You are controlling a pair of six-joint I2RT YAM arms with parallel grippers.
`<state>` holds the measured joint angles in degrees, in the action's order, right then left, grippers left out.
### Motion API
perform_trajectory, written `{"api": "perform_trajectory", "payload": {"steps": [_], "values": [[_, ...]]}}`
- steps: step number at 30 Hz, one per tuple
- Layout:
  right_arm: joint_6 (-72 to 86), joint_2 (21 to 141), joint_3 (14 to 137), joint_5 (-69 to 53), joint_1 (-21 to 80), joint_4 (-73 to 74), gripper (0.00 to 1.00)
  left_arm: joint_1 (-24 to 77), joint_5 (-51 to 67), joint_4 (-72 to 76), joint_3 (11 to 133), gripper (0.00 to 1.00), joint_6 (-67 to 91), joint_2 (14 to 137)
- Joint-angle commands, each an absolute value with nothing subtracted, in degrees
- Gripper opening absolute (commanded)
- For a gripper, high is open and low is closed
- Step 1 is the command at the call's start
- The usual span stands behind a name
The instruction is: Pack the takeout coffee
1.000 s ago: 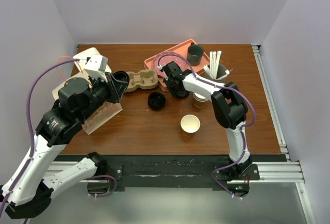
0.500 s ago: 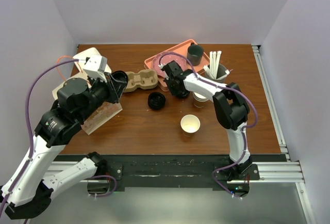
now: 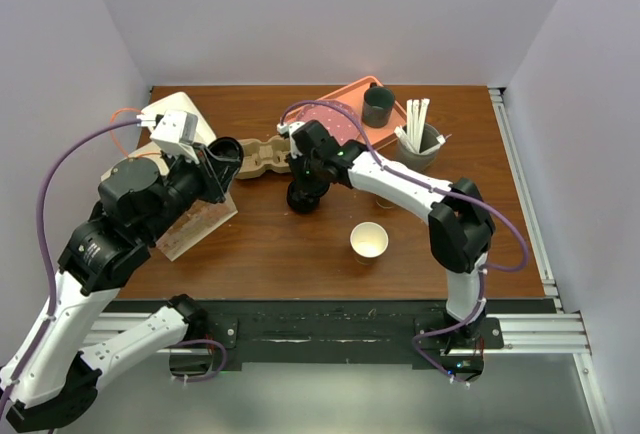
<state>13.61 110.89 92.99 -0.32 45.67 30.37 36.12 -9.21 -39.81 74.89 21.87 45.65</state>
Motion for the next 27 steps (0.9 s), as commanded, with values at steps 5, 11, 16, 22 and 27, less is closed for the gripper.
{"api": "perform_trajectory", "payload": {"steps": [5, 11, 16, 22, 27], "values": [[17.7, 113.8, 95.7, -4.5, 47.1, 27.9, 0.07, 35.9, -9.3, -38.9, 77.2, 0.00, 21.4, 44.6], [17.3, 117.1, 97.6, -4.7, 47.2, 27.7, 0.08, 35.9, -8.9, -38.8, 77.0, 0.00, 21.8, 44.6], [16.8, 119.4, 100.5, -4.3, 47.2, 29.0, 0.10, 35.9, -9.0, -39.0, 77.4, 0.00, 21.7, 44.9], [16.5, 119.5, 100.8, -4.3, 47.2, 30.0, 0.23, 35.9, -9.1, -39.2, 77.3, 0.00, 21.7, 45.2], [16.4, 118.6, 100.8, -4.4, 47.2, 30.1, 0.31, 35.9, -8.5, -38.8, 77.0, 0.00, 21.9, 45.4]]}}
